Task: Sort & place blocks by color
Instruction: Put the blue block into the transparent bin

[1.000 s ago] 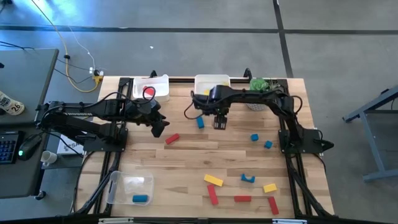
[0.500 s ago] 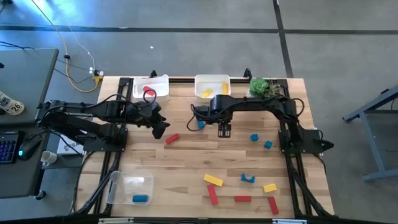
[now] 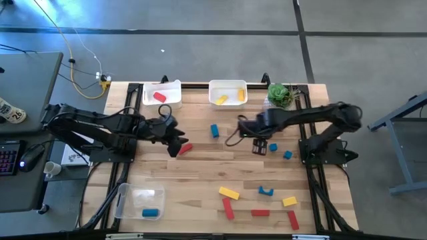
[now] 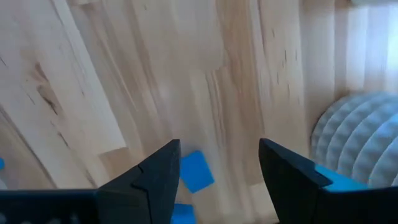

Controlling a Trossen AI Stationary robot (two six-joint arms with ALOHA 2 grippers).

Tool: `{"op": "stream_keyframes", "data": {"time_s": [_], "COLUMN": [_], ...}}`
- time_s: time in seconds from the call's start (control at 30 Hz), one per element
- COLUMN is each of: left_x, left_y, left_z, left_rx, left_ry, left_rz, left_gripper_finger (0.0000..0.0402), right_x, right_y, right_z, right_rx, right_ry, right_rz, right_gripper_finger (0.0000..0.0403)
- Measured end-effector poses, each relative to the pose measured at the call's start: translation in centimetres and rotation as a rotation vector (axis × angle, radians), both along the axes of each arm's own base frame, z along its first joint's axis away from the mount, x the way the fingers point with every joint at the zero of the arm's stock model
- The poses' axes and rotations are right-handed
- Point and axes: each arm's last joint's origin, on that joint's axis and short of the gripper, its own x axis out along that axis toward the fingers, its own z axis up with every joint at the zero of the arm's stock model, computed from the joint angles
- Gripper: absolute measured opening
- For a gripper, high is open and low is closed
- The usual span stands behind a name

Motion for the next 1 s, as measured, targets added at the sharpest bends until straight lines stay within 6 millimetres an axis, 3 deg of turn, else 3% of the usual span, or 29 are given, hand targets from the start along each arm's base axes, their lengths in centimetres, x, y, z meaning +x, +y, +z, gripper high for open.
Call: {"op": "stream_keyframes", "data": {"time_s": [0.17, 0.37, 0.57, 1.0], "left_x": [0.4, 0.6, 0.6, 0.6], "left_y": [0.0, 0.1, 0.1, 0.1], "left_z": [0.4, 0.7, 0.7, 0.7], "left_rx": [0.036, 0.082, 0.101, 0.113], "left_ry": [-0.046, -0.067, -0.061, -0.057], "left_rz": [-0.023, -0.033, -0.047, -0.057], "left_gripper_finger": [0.0181, 0.0181, 0.0181, 0.0181], "right_x": [-3.4, -5.9, -7.1, -8.5], "right_y": [0.5, 0.6, 0.6, 0.3], "right_z": [0.4, 0.3, -1.0, -4.2], "right_rx": [0.011, 0.038, 0.067, 0.097], "right_ry": [-0.109, -0.250, -0.256, -0.187], "right_rz": [-0.129, -0.252, -0.341, -0.727], "right_gripper_finger": [0.0204, 0.0204, 0.0204, 0.0204]}}
